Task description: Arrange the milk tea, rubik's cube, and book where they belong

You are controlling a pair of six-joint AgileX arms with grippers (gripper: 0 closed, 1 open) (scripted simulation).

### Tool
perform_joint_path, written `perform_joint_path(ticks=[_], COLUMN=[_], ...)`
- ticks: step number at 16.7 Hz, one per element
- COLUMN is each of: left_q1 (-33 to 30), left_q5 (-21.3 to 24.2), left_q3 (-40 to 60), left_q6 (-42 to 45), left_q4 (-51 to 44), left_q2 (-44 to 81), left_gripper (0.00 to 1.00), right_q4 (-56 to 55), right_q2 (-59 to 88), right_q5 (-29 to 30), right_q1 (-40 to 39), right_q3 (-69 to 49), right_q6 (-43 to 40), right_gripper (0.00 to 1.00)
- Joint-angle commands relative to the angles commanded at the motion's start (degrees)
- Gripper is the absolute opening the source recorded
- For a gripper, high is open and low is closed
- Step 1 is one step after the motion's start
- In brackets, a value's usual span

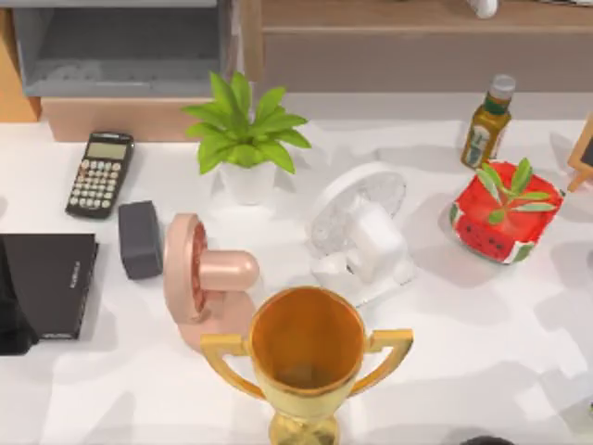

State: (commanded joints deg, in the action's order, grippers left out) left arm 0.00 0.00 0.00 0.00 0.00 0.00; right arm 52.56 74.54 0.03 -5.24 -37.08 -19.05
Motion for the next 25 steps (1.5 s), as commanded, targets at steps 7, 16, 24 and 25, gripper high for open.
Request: perform_joint_path(ticks=[7, 16, 24, 25], left_q1=[0.0, 0.0, 0.0, 0.0], left_q5=[0.0, 0.0, 0.0, 0.0], left_q3=[0.0, 0.0, 0.0, 0.0], left_q6=[0.0, 0.0, 0.0, 0.0], left_q4=[0.0, 0.0, 0.0, 0.0], left_q2=[0.0, 0.0, 0.0, 0.0], left_gripper=[1.0, 1.0, 1.0, 1.0], right_q4=[0.0, 0.0, 0.0, 0.0], right_q2=[0.0, 0.0, 0.0, -0.1], right_q5=[0.0, 0.0, 0.0, 0.0], right_q1=[0.0, 0.0, 0.0, 0.0], right_q3=[0.0, 0.0, 0.0, -0.1], right_q6=[0.0, 0.0, 0.0, 0.1], right_gripper=[0.7, 0.02, 0.0, 0.0])
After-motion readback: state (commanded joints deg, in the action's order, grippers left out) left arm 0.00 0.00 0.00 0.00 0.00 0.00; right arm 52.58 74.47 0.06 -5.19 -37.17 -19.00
